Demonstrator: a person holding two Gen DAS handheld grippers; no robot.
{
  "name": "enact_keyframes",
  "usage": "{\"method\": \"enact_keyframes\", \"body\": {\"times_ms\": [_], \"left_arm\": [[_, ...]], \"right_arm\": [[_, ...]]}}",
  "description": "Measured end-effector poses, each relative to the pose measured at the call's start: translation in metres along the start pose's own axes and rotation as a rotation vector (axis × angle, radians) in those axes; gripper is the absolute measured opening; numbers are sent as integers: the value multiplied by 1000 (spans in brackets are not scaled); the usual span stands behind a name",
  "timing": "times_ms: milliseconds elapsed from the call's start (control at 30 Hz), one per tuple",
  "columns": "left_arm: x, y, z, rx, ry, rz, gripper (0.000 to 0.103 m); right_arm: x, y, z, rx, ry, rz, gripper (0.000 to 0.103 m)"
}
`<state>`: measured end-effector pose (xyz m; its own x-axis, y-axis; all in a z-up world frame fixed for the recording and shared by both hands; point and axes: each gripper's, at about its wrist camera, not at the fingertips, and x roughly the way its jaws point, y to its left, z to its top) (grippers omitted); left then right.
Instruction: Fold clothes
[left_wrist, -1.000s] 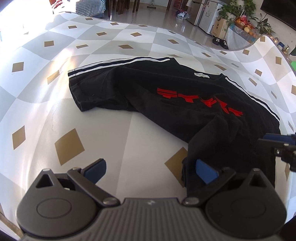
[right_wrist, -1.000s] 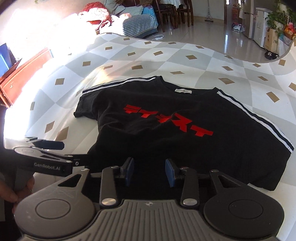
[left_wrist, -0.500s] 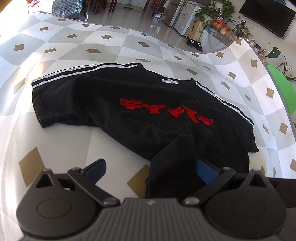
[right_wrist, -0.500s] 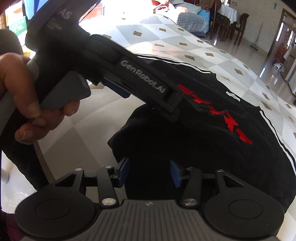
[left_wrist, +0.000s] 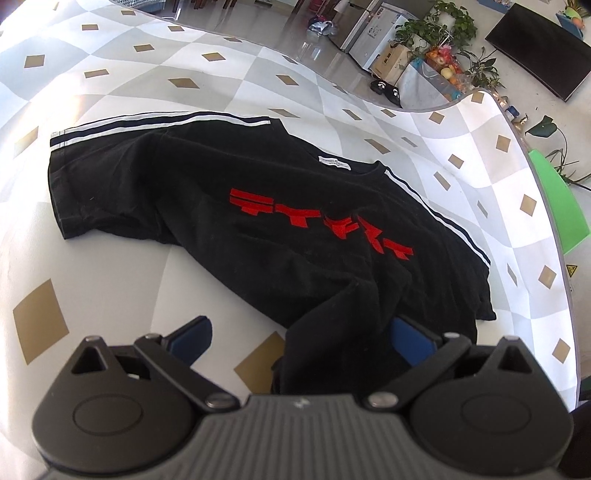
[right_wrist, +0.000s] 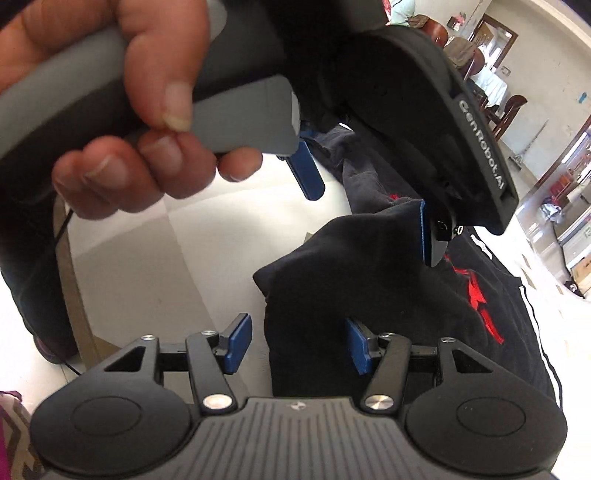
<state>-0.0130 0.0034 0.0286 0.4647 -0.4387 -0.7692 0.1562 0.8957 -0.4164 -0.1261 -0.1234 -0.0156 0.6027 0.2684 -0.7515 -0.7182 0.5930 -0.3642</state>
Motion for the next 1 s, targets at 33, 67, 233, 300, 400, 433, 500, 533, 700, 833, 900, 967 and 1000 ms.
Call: {"method": "enact_keyframes", "body": {"times_ms": [33, 67, 233, 300, 400, 433, 500, 533, 700, 833, 900, 967, 1000], "left_arm": [[0, -1, 0, 7, -1, 4, 103], [-1, -1, -1, 15, -3, 10, 103], [-9, 6, 0, -5, -26, 17, 103], [-15, 12, 2, -35, -47, 19, 103], [-23, 22, 5, -79, -84, 36, 103], [-25, 25, 6, -94, -96, 44, 103], [-29, 31, 6, -121, -116, 59, 103], [-30, 32, 6, -132, -121, 64, 103], [-27, 33, 4, -130, -111, 82, 103], [-24, 28, 2, -96, -93, 95, 103], [-21, 22, 2, -69, -79, 105, 103], [-18, 18, 3, -49, -61, 108, 103], [-17, 16, 4, -45, -51, 103, 103]], "right_arm": [[4, 0, 0, -7, 1, -22, 54], [5, -3, 1, 9, -3, -18, 54], [7, -23, 6, 111, -16, 0, 39], [6, -33, 8, 158, -17, 8, 28], [-1, -53, 12, 252, -41, 22, 16], [-5, -61, 13, 294, -51, 33, 15], [-10, -77, 18, 381, -75, 57, 14], [-12, -86, 21, 423, -88, 63, 14], [-20, -136, 25, 646, -132, 80, 14], [-20, -181, 17, 767, -130, 65, 14], [-17, -203, 14, 806, -110, 52, 14], [-10, -215, 11, 805, -76, 39, 14], [-7, -222, 9, 804, -57, 30, 14]]}}
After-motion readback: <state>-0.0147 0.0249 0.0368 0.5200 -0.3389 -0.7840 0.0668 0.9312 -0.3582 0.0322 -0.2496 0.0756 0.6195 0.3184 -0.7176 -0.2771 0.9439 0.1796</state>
